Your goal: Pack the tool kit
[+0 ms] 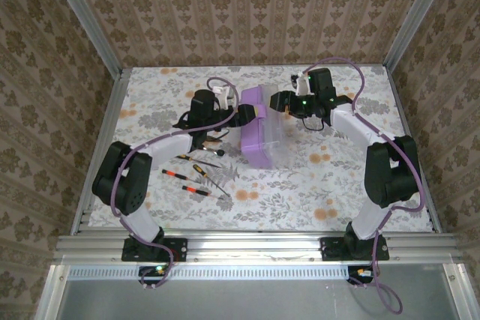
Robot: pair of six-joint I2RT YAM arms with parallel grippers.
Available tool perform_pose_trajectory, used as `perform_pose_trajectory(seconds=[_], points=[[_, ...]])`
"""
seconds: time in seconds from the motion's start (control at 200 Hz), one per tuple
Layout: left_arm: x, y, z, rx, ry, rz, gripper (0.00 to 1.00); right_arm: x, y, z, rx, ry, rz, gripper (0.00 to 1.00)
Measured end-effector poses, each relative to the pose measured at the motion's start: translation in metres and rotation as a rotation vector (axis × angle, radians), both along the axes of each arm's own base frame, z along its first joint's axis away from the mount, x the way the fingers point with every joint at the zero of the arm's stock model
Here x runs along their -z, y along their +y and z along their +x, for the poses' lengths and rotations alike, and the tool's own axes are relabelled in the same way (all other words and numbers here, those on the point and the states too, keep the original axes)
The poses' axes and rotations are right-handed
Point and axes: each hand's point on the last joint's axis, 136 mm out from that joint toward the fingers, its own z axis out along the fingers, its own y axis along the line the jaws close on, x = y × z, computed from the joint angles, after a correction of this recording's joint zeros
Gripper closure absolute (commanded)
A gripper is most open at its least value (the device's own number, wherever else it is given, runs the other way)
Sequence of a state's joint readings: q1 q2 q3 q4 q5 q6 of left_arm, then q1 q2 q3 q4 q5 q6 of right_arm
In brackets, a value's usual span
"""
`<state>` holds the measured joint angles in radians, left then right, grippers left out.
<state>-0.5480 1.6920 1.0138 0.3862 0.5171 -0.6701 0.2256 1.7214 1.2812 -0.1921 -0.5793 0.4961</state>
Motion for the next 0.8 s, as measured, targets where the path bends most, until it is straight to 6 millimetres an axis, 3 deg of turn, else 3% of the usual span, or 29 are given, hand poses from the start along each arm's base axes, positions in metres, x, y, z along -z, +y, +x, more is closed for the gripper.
perform_pose_trajectory(seconds=[0.32,0.8], points=[[0.012,0.015,0.004,-0.037,0.015,0.060,0.30,0.001,0.000,-0.001,-0.001,0.002,-0.004,0.35],[0.021,0.008,0.008,-0.022,0.018,0.020,0.31,0.003,-0.012,0.000,0.017,0.007,-0.038,0.34]])
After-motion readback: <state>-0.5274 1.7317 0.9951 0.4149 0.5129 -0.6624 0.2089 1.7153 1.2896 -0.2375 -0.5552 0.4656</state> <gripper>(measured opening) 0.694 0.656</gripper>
